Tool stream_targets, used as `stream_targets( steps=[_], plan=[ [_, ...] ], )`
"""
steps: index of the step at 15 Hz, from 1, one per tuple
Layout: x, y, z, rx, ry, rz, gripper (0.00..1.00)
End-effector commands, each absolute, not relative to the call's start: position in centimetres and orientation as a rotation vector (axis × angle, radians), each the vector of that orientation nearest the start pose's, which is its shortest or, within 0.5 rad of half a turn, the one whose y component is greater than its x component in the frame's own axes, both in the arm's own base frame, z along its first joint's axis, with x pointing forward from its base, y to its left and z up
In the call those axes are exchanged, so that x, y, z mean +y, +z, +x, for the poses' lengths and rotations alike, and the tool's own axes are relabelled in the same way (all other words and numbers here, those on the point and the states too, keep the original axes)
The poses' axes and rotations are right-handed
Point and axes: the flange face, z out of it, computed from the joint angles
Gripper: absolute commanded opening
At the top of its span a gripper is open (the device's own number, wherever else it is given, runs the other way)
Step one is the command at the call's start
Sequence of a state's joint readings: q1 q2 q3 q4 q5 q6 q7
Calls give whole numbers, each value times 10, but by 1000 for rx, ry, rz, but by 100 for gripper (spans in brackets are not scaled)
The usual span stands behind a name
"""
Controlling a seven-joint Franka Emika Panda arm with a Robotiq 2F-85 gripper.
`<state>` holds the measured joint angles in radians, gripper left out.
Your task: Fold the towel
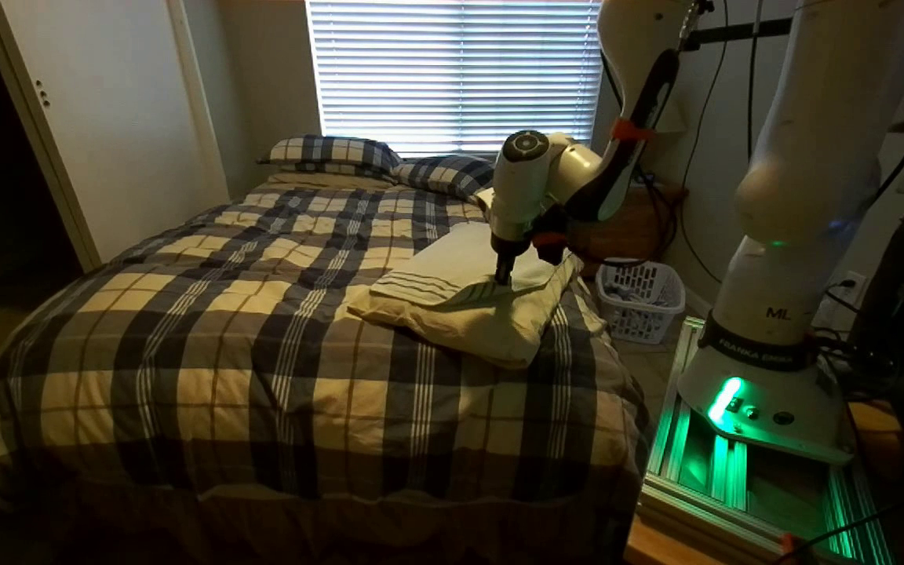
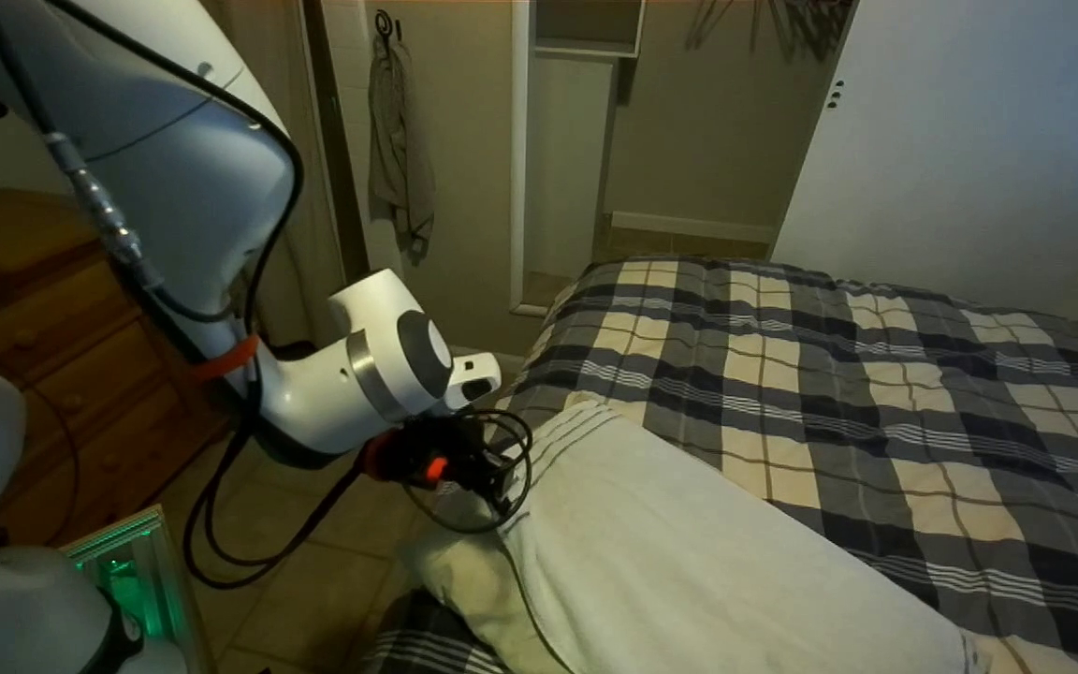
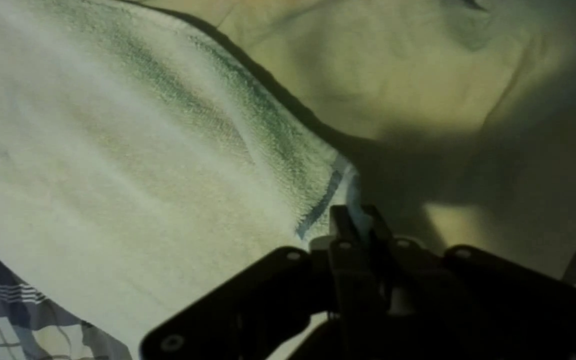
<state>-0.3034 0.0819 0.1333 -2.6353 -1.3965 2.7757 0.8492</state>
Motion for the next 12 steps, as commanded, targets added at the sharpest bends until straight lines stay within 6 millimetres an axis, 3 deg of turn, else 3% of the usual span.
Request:
stream_targets(
  steps=[1,3,5,12],
  plan=[
    [-43,235,397,-501,-462,-3496,2],
    [-51,240,396,-495,-479,-3468,2],
    [-48,232,405,-507,-467,-3496,8],
    [-45,230,405,-517,-459,-3491,8]
  ],
)
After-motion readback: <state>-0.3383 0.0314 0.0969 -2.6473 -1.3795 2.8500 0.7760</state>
